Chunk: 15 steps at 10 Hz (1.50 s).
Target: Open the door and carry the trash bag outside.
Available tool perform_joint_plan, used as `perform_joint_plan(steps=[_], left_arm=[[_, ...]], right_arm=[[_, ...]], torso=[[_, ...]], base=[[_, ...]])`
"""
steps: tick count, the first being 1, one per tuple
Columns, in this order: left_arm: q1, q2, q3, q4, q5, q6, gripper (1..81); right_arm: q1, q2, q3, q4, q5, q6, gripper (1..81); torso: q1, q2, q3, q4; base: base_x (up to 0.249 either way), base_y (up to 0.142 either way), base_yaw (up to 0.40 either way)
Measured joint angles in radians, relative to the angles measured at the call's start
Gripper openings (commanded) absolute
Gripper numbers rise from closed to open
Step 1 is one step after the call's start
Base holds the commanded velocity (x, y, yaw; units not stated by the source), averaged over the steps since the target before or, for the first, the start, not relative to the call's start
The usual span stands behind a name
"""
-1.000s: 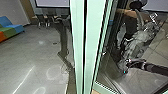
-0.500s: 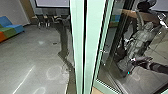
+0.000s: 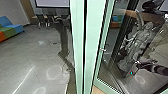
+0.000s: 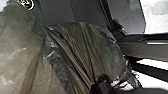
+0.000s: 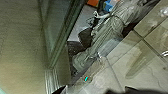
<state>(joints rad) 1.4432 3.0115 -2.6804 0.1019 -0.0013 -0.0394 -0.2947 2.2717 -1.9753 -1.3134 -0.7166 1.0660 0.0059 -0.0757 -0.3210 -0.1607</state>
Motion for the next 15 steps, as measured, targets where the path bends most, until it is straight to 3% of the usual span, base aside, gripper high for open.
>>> perform_joint_plan(steps=[6, 8, 12, 15], left_arm=[[0.0, 0.002, 0.0, 0.0, 0.0, 0.0, 1.0], [0.0, 0.005, 0.0, 0.0, 0.0, 0.0, 1.0], [0.0, 0.005, 0.0, -0.001, 0.0, 0.0, 1.0], [0.0, 0.004, 0.0, -0.001, -0.001, 0.0, 1.0]], right_arm=[[-0.029, -0.094, 0.038, -0.001, 0.016, 0.0, 81.1], [0.007, -0.053, 0.041, -0.004, 0.013, 0.0, 81.1], [0.032, 0.074, 0.028, -0.127, 0.011, -0.003, 81.1], [0.015, 0.164, -0.07, -0.206, 0.02, -0.006, 81.1]], torso=[[0.0, 0.0, 0.0, 0.0], [0.0, 0.0, 0.0, 0.0], [0.0, 0.0, 0.0, 0.0], [0.0, 0.0, 0.0, 0.0]], base=[[0.0, 0.0, 0.0], [0.0, 0.0, 0.0], [0.0, 0.0, 0.0], [0.0, 0.0, 0.0]])
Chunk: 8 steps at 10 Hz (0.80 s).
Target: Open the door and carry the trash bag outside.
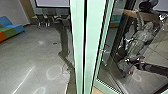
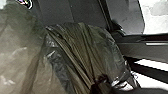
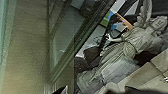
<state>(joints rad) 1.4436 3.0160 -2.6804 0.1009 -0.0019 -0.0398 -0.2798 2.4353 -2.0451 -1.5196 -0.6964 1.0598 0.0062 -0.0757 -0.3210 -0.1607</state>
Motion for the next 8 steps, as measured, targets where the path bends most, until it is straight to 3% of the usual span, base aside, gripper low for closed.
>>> perform_joint_plan(steps=[5, 6, 8], left_arm=[[0.001, 0.001, 0.0, 0.0, 0.002, 0.0, 1.0], [0.001, 0.001, 0.0, 0.0, 0.002, 0.0, 1.0], [0.008, 0.002, 0.0, 0.0, 0.005, 0.0, 1.0]], right_arm=[[-0.034, 0.025, -0.109, -0.037, 0.083, 0.0, 81.1], [-0.034, 0.024, -0.117, -0.041, 0.083, 0.0, 81.1], [-0.033, 0.008, -0.132, -0.048, 0.102, 0.003, 81.1]], torso=[[0.0, 0.0, 0.01, -0.002], [0.0, 0.0, 0.021, -0.013], [0.0, 0.0, 0.053, -0.063]], base=[[0.0, 0.0, 0.0], [0.0, 0.0, 0.0], [0.0, 0.0, 0.0]])
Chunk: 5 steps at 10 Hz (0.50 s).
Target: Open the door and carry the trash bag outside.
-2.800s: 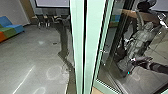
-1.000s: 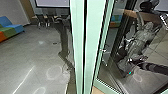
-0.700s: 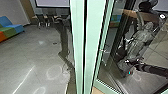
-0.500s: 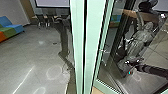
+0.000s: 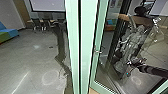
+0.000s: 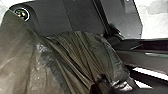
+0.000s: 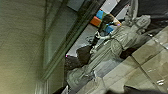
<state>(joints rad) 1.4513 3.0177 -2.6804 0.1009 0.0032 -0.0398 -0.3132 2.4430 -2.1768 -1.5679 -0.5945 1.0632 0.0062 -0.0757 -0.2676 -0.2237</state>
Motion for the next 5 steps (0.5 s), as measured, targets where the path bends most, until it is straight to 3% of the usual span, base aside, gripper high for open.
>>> perform_joint_plan(steps=[2, 3, 5], left_arm=[[0.001, 0.0, 0.0, 0.0, 0.001, 0.0, 1.0], [0.0, 0.001, 0.0, 0.0, 0.001, 0.0, 1.0], [0.002, 0.004, 0.0, 0.0, 0.002, 0.0, 1.0]], right_arm=[[-0.005, -0.007, -0.059, 0.0, 0.018, 0.0, 81.1], [-0.003, -0.023, -0.073, -0.002, 0.02, 0.002, 81.1], [-0.012, -0.04, -0.1, -0.008, 0.008, 0.003, 81.1]], torso=[[0.0, 0.0, 0.036, -0.053], [-0.001, 0.0, 0.042, -0.071], [-0.002, 0.0, 0.046, -0.077]], base=[[0.0, 0.0, 0.0], [0.0, 0.0, 0.0], [0.0, 0.0, 0.0]])
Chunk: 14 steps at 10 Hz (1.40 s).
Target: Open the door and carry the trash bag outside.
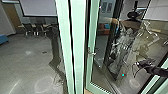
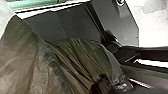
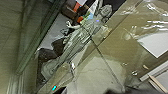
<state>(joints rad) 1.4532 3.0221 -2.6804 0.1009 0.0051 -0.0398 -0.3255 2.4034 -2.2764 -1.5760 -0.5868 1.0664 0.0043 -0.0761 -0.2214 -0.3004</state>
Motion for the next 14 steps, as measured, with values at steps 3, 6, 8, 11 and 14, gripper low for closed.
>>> perform_joint_plan(steps=[3, 6, 8, 11, 14], left_arm=[[0.001, 0.0, 0.0, 0.0, 0.002, 0.0, 1.0], [0.002, 0.0, 0.0, 0.0, 0.011, 0.0, 1.0], [0.002, 0.0, 0.0, 0.0, 0.017, 0.0, 1.0], [0.005, 0.0, 0.0, -0.001, 0.017, -0.002, 1.0], [0.004, 0.0, 0.0, -0.001, 0.017, -0.003, 1.0]], right_arm=[[-0.001, 0.021, -0.041, 0.002, 0.02, 0.001, 81.1], [-0.003, 0.077, -0.129, 0.02, 0.049, 0.008, 81.1], [-0.005, 0.146, -0.249, 0.035, 0.084, 0.013, 81.1], [-0.008, 0.219, -0.397, 0.045, 0.169, 0.017, 81.1], [0.001, 0.257, -0.42, 0.038, 0.241, 0.035, 81.1]], torso=[[0.0, 0.0, 0.0, 0.0], [0.0, 0.0, 0.001, 0.0], [-0.001, 0.0, 0.001, -0.001], [-0.003, 0.0, 0.001, -0.001], [-0.002, 0.0, 0.001, -0.001]], base=[[0.0, 0.0, 0.0], [0.0, 0.0, 0.0], [0.0, 0.0, 0.0], [0.0, 0.0, 0.0], [0.0, 0.0, 0.0]])
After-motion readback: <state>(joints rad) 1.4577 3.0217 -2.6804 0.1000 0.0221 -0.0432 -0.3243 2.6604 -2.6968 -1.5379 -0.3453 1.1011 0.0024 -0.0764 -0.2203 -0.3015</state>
